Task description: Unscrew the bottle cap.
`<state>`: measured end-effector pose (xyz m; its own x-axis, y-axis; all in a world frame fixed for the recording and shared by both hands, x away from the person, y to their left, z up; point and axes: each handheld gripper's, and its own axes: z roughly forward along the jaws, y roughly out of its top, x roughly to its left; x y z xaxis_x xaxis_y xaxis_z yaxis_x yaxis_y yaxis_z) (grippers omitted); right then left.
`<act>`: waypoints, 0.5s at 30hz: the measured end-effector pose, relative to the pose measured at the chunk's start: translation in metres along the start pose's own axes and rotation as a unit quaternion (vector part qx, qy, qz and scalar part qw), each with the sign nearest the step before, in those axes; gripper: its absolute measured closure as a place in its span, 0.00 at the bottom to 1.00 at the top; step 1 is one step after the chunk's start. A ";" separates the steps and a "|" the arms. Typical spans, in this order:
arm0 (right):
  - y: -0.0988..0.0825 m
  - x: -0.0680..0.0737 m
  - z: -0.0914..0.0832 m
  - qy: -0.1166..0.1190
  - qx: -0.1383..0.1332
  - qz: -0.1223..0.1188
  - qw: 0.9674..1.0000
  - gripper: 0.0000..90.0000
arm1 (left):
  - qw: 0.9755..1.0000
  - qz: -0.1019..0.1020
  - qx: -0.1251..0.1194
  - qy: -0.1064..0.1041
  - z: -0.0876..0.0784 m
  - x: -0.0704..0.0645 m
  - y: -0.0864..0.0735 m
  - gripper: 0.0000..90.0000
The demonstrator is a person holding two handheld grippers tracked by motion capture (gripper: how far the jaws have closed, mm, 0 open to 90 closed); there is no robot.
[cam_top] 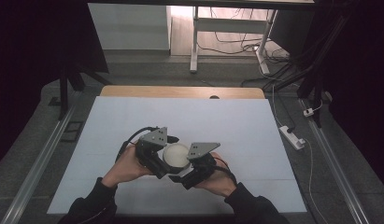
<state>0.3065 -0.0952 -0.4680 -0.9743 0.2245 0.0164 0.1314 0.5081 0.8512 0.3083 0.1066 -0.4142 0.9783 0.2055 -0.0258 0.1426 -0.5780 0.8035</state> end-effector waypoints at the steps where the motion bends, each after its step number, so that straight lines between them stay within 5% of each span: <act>1: 0.000 0.000 0.000 0.001 0.001 -0.001 1.000 0.08 | 1.000 0.008 -0.002 -0.006 -0.001 -0.001 0.000 0.07; 5: 0.000 0.000 0.000 -0.001 0.002 -0.001 1.000 0.08 | 1.000 0.008 0.001 0.007 0.000 -0.004 0.001 0.09; 10: -0.001 -0.002 0.000 -0.023 0.009 0.009 1.000 0.08 | 0.999 -0.014 0.002 0.035 0.003 -0.005 0.002 0.09; 14: -0.002 -0.004 0.001 -0.049 0.015 0.022 0.998 0.08 | 0.995 -0.047 0.007 0.090 0.011 -0.010 0.006 0.09; 15: -0.002 -0.005 0.001 -0.058 0.019 0.028 0.998 0.08 | 0.995 -0.047 0.007 0.090 0.011 -0.010 0.006 0.09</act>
<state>0.3109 -0.0962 -0.4703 -0.9378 0.3471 -0.0002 0.1931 0.5223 0.8306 0.3011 0.0922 -0.4162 0.9181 0.3962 0.0064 0.2364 -0.5606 0.7937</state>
